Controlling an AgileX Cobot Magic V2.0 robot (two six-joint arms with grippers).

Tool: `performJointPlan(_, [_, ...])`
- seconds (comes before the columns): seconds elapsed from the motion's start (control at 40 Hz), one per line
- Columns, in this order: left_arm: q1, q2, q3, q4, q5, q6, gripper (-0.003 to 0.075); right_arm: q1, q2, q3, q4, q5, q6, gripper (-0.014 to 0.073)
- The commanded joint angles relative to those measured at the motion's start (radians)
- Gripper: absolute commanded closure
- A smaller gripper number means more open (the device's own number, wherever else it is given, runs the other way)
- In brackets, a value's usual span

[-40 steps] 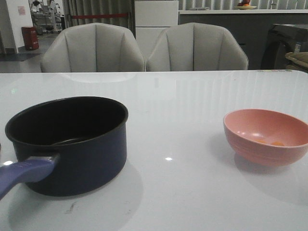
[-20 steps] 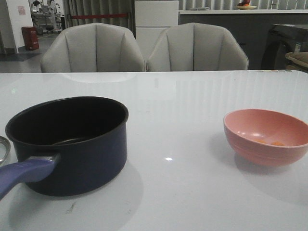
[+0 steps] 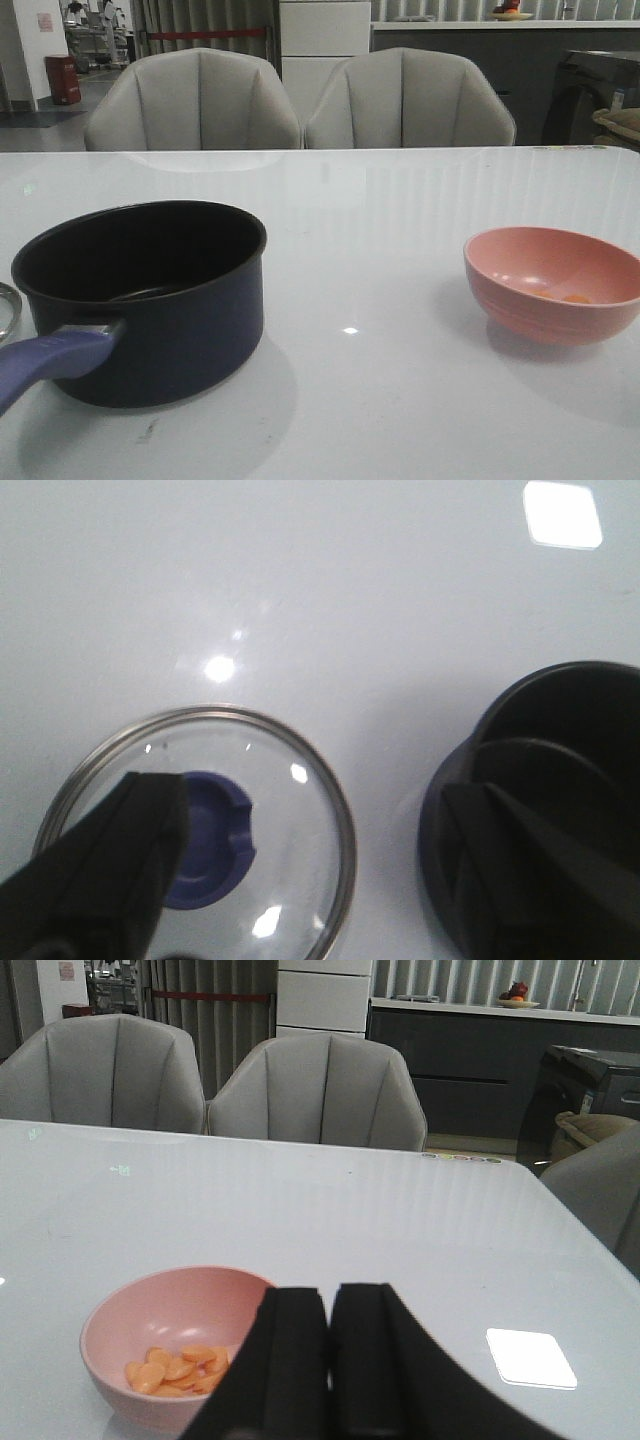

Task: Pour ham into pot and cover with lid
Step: 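Set the glass lid down on the table beside the saucepan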

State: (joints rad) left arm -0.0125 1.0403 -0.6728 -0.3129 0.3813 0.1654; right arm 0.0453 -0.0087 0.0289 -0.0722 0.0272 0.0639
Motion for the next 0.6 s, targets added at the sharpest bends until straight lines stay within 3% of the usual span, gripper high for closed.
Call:
performJointPlan(0.0, [-0.062,-0.128,0.025,-0.026,-0.126,0.001,0.0164,-0.005,-0.019,0.007,-0.010,-0.075,-0.003,0.0445])
performJointPlan(0.225, [-0.169,-0.372,0.153,-0.022,-0.141,0.001,0.0164,-0.005,-0.019,0.007,-0.010,-0.094,-0.003,0.0445])
performJointPlan(0.425, [-0.241,-0.608,0.251,-0.009,-0.128,0.001,0.0164,-0.005,-0.019,0.005,-0.010,-0.243,-0.003,0.0445])
performJointPlan(0.575, [-0.251,-0.753,0.294,0.067,-0.065,0.001,0.0164,-0.005,0.002,-0.055,0.044,-0.092,0.089,0.0445])
